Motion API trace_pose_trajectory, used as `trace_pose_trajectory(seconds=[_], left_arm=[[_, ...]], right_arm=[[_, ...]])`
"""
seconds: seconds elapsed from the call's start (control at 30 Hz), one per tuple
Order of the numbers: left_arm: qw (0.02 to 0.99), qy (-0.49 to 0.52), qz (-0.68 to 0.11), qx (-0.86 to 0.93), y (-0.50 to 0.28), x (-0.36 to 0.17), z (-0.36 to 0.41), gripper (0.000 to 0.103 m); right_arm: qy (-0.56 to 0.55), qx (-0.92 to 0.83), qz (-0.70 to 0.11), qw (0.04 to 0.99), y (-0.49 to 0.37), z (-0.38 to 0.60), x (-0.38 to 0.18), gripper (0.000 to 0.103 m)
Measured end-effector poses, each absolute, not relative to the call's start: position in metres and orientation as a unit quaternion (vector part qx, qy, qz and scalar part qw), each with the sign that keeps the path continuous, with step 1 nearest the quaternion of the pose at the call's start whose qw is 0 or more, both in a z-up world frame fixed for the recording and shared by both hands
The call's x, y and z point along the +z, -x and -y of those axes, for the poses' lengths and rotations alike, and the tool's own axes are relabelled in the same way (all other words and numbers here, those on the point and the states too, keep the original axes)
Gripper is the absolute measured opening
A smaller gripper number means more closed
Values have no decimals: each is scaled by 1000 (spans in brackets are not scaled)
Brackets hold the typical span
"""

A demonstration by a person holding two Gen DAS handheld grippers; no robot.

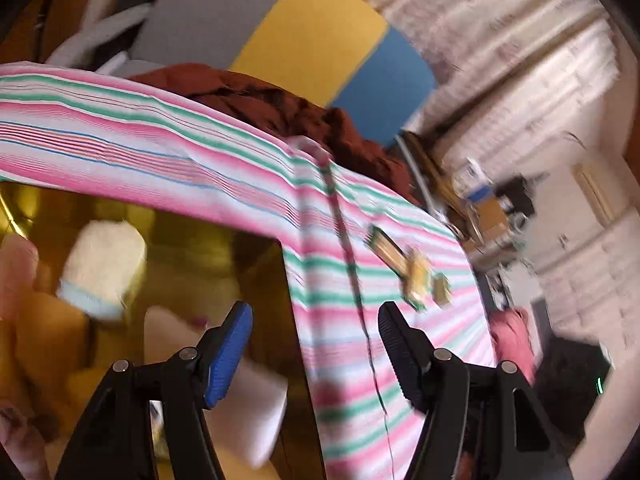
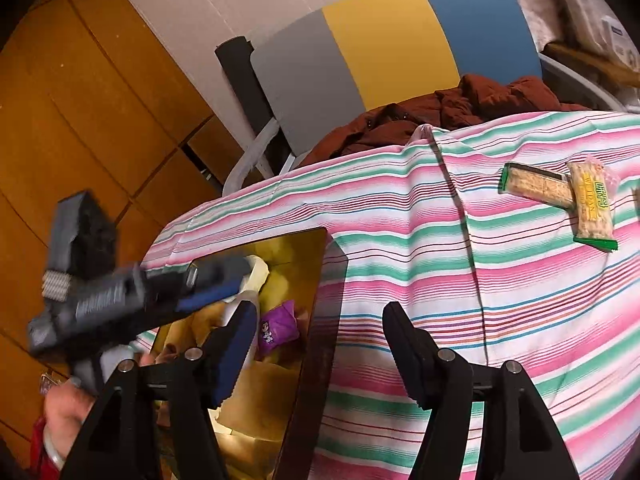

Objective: Organize objects
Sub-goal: 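Lower both items into the gold tray and open both grippers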

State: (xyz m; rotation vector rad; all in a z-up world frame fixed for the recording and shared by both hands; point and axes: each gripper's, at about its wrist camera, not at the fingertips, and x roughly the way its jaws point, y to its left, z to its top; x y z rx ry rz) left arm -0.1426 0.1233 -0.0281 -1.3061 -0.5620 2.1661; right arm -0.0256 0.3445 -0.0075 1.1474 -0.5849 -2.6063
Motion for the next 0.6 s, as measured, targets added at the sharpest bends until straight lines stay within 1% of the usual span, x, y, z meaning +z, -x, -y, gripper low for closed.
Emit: trace_pose_trajectory(seconds=[0.13,0.23,0.33,0.43,0.53,0.6], left_arm=[[258,448,208,831,138,-12,-119,67],[255,456,194,830,121,-5,-115,67],[240,486,177,822,100,-5,-111,67],[251,522,183,794,90,-16,-109,67],[251,555,187,771,99,-38,-117,67],[251,556,197,768,112,-48,-122,67]], right_arm=[[-387,-892,201,115,18,-355,-5,66],[-385,-893,204,109,12,-366,-4,67],[-388,-887,219,120,10,-372,-5,67],[-388,-888,213,125,9,-369,-4,68],[-390,-886,213,131,11,-364,-7,69],[-394,-884,215,133,13,-362,-9,69]])
